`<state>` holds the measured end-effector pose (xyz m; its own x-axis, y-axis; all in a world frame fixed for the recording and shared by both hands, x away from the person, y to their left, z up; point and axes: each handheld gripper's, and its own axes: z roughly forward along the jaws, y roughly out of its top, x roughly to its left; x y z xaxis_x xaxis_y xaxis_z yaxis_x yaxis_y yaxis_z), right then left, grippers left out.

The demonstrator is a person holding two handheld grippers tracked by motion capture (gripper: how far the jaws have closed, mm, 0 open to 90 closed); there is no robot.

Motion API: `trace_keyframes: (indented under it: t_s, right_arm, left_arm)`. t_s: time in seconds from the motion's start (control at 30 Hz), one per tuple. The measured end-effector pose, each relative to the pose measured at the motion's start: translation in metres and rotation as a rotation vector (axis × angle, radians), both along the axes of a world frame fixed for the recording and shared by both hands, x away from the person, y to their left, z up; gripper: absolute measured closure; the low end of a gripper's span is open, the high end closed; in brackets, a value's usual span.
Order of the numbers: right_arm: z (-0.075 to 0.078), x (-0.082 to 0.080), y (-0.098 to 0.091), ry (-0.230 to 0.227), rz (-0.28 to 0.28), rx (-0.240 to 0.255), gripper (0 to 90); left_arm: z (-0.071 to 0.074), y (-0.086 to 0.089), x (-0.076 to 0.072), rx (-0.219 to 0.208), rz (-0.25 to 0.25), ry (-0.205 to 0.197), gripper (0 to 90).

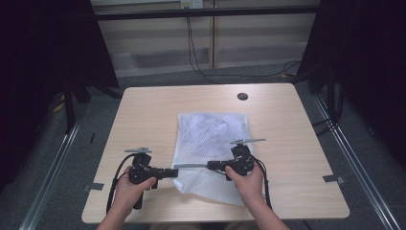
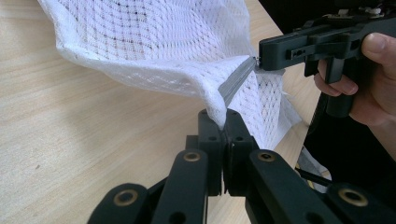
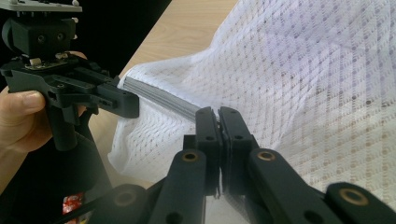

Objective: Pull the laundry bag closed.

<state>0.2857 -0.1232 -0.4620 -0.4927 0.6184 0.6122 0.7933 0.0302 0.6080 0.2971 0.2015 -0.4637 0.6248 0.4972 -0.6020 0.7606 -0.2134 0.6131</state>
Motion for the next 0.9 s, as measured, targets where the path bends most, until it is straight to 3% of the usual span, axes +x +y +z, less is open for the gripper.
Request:
trace_keyframes:
  t_s: [0.9]
  right_arm:
    - [-0.001,0.0,-0.011,0.004,-0.016,-0.001,87.8]
  left_arm:
    - [0.001,0.002,0.0,0.0,-0.002,0.0,88.3]
